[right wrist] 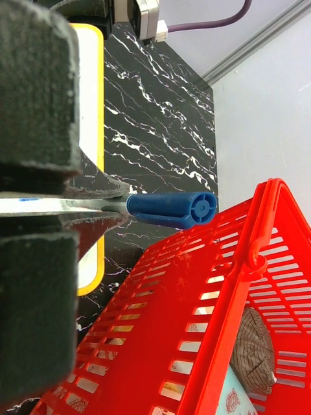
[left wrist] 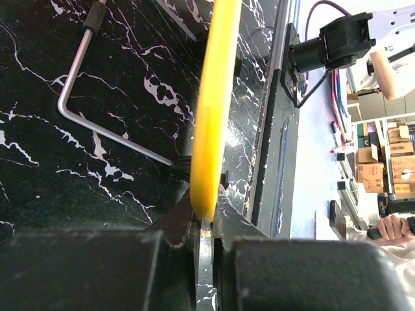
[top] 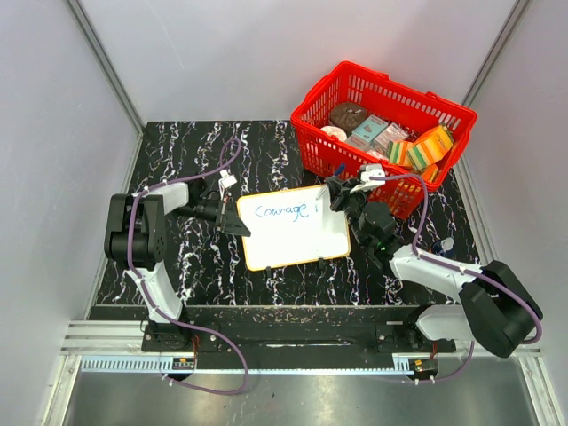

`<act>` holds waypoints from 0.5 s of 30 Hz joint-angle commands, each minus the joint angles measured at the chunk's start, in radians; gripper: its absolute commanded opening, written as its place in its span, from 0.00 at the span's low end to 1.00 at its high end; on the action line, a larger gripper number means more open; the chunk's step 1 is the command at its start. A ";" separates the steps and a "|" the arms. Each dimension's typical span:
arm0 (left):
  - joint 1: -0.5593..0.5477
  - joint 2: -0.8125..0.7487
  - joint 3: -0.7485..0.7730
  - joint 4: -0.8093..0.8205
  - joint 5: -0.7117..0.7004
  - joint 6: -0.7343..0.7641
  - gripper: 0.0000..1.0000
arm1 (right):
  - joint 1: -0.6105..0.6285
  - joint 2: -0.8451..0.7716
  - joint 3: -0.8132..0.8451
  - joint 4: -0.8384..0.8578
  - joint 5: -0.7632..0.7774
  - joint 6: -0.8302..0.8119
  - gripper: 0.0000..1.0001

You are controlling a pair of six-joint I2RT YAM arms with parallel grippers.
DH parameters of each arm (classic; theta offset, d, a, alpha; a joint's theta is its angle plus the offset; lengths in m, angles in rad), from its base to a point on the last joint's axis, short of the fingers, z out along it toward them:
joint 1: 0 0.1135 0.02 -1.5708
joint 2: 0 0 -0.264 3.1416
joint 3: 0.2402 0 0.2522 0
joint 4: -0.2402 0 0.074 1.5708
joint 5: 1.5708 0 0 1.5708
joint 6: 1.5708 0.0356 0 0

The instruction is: Write a sentence on the whiteboard

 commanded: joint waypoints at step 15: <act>-0.022 0.014 0.014 0.006 -0.133 0.046 0.00 | -0.009 -0.036 -0.006 0.026 0.015 0.016 0.00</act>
